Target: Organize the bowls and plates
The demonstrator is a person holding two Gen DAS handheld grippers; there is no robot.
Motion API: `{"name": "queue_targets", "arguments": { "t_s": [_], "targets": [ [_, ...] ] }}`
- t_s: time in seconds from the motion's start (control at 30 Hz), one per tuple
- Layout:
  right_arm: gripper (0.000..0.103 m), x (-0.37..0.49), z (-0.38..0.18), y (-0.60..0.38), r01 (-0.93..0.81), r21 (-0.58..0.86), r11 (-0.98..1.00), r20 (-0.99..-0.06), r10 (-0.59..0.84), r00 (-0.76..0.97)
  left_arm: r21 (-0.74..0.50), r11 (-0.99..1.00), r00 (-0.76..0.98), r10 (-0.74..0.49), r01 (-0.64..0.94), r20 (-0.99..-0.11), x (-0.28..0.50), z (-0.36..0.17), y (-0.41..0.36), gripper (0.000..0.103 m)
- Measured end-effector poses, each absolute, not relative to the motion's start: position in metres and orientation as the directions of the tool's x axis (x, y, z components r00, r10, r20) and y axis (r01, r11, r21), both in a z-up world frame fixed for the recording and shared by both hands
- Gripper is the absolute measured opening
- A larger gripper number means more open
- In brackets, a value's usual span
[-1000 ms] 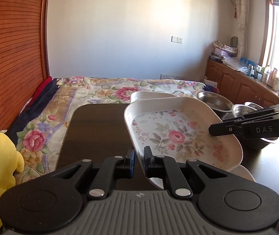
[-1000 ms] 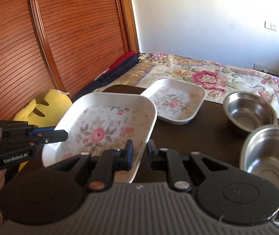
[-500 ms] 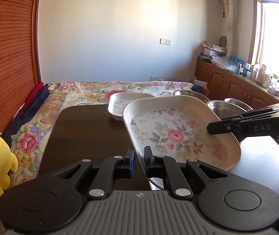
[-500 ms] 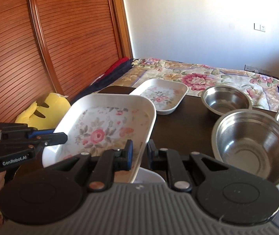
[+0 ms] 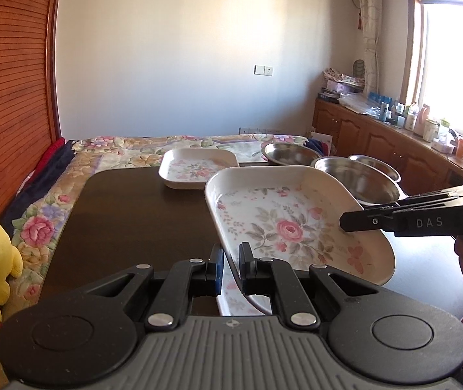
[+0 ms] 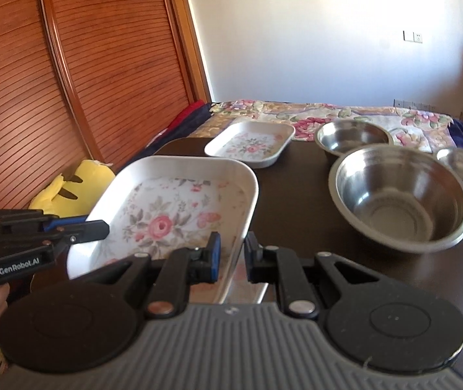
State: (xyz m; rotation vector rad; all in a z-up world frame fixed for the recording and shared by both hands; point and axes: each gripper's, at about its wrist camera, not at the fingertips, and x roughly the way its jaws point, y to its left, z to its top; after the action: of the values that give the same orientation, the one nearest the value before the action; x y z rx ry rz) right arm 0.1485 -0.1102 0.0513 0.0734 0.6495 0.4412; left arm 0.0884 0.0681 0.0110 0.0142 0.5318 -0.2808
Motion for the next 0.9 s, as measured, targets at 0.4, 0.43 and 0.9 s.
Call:
{"name": "queue_targets", "arguments": {
  "t_s": [0.4, 0.43, 0.9],
  "targets": [
    [0.017, 0.138, 0.024, -0.118, -0.336, 0.252, 0.907, -0.556, 0.420, 0.717, -0.073, 0.959, 0.798, -0.269, 0.274, -0.539, 0.091, -0.015, 0.061, 0.011],
    [0.017, 0.138, 0.021, -0.118, -0.334, 0.256, 0.907, -0.552, 0.420, 0.720, -0.074, 0.959, 0.797, -0.269, 0.273, -0.541, 0.091, -0.017, 0.062, 0.011],
    [0.017, 0.124, 0.003, -0.112, -0.314, 0.226, 0.922, -0.501, 0.386, 0.774, -0.079, 0.965, 0.787, -0.250, 0.250, -0.564, 0.096, -0.036, 0.063, 0.011]
  ]
}}
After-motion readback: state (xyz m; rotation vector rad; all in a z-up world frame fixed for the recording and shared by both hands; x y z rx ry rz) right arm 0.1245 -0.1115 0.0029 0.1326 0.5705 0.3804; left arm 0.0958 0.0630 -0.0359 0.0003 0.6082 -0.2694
